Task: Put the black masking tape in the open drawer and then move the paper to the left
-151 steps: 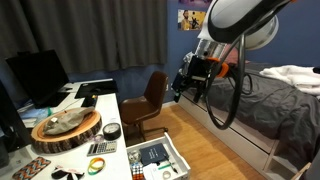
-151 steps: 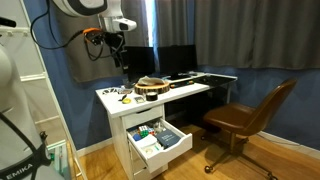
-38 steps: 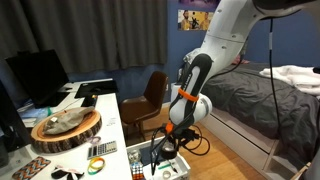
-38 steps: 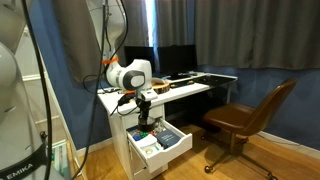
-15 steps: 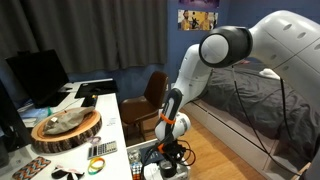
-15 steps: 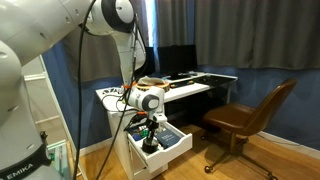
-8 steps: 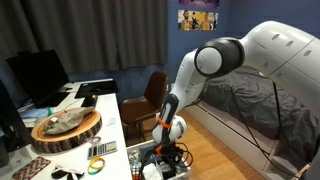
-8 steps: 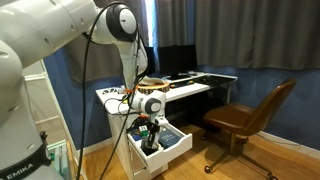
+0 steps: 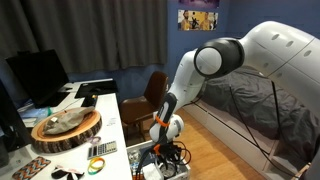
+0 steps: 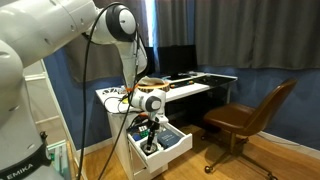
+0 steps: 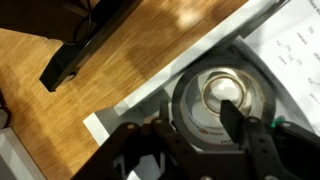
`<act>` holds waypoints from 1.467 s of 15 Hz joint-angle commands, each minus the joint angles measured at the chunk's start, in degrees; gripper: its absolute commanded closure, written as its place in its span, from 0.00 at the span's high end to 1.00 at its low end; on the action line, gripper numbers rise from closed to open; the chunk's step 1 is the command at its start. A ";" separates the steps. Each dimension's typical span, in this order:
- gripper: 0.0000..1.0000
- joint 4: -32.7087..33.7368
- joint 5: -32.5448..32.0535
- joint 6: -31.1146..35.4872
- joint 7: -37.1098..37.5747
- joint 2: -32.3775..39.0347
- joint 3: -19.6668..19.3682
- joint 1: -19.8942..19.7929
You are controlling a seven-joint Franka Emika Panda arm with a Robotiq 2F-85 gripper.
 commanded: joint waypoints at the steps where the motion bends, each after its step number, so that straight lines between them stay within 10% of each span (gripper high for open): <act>1: 0.88 -3.47 -0.17 4.85 -3.65 -4.08 1.29 0.07; 7: 1.00 -2.17 0.43 9.75 -11.20 -3.95 3.51 0.06; 19: 0.02 1.27 -0.59 14.09 -17.61 1.71 -0.09 5.26; 22: 0.00 0.04 -0.62 14.44 -18.51 0.61 -0.69 6.38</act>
